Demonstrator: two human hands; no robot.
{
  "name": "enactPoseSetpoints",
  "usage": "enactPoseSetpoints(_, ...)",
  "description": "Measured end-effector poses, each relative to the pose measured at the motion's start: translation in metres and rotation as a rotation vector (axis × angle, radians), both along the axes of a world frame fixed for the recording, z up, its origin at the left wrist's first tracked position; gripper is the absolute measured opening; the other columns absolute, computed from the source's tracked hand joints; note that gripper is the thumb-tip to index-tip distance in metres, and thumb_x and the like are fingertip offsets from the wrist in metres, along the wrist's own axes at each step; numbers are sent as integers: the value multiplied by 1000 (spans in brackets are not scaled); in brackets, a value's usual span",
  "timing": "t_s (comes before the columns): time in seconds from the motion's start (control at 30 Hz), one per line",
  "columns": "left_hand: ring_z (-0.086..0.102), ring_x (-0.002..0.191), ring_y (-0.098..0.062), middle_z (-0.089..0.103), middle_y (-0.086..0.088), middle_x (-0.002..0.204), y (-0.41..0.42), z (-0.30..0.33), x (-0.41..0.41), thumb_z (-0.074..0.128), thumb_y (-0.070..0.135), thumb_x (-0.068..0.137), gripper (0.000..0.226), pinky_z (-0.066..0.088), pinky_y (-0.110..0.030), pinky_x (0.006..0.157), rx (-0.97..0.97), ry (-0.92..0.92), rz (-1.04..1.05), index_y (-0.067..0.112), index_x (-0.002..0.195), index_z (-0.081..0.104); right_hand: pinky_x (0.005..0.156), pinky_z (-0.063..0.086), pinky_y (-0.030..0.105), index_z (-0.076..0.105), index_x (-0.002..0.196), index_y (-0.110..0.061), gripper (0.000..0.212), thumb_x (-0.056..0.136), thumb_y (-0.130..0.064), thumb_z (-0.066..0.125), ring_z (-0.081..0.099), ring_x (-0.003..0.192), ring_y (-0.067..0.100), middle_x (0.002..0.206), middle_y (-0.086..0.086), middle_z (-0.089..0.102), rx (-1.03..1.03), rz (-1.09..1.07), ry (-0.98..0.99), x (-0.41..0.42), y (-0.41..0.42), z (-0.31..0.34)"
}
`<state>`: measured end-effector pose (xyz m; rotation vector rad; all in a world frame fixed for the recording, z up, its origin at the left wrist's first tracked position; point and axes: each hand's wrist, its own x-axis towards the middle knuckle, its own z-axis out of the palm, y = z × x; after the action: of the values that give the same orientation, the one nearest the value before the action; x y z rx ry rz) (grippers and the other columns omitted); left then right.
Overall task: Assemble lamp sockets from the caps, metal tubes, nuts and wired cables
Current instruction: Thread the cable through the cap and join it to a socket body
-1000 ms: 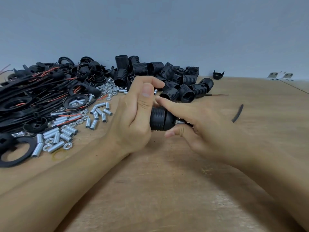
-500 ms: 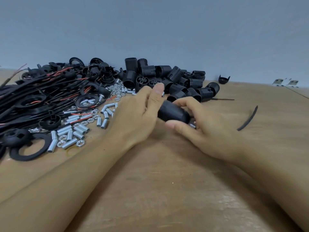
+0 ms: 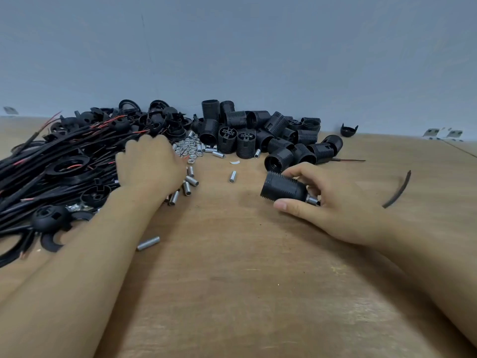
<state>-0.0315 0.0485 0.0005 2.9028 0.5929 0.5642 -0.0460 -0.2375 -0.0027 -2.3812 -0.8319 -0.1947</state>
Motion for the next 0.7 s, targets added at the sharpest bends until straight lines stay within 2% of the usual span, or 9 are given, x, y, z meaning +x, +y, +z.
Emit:
enactPoseSetpoints(0.1,55,104,-46,59,-22,115,15,2,-3,56,24,89,25,48,-52,91,-70,48,95,5,102,66,63,38,13,56,112,-35,53,72,-69,55,53,73,0,78,-20,59,-1,-2,6,-1,1,-1)
enactPoseSetpoints(0.27,39,126,-45,48,-23,135,27,4,-3,58,21,90,36,36,-52,100,-34,-71,151,12,125,60,63,35,15,58,117,-29,58,72,-67,55,52,73,1,79,-16,57,-18,0,-1,-1,1,0)
enactPoseSetpoints(0.37,37,130,-43,45,-22,141,37,-1,0,57,33,95,42,33,-52,104,-8,49,171,12,132,56,63,35,15,58,117,-29,57,73,-65,56,52,72,0,78,-16,56,-19,-1,0,-2,1,0)
enactPoseSetpoints(0.43,46,123,-45,54,-22,133,42,-2,2,61,30,95,37,39,-52,100,-44,24,135,11,127,63,62,35,15,59,116,-30,56,73,-65,56,52,71,0,79,-16,57,-22,-1,6,-1,1,0)
enactPoseSetpoints(0.5,54,114,-46,64,-24,118,43,0,2,68,20,92,24,46,-50,94,-87,-78,95,8,112,73,63,35,16,59,116,-30,55,73,-65,57,53,72,2,81,-16,59,-20,1,12,-1,0,0)
enactPoseSetpoints(0.57,54,114,-46,67,-26,113,46,3,0,68,10,89,14,45,-50,95,-144,-147,105,7,101,75,65,39,22,59,115,-32,54,74,-66,57,54,72,6,84,-14,62,-20,-1,22,-1,0,0)
enactPoseSetpoints(0.63,52,116,-45,65,-25,116,48,4,1,66,6,88,15,46,-50,97,-194,-178,137,9,100,75,66,42,26,59,115,-33,51,75,-65,60,54,71,7,85,-12,63,-22,-5,25,0,-1,-2)
enactPoseSetpoints(0.7,46,121,-46,57,-28,127,48,3,1,65,13,89,25,41,-51,99,-132,-150,200,7,113,69,65,39,25,59,115,-34,47,77,-62,63,53,70,6,85,-12,63,-24,-12,19,2,-1,-3)
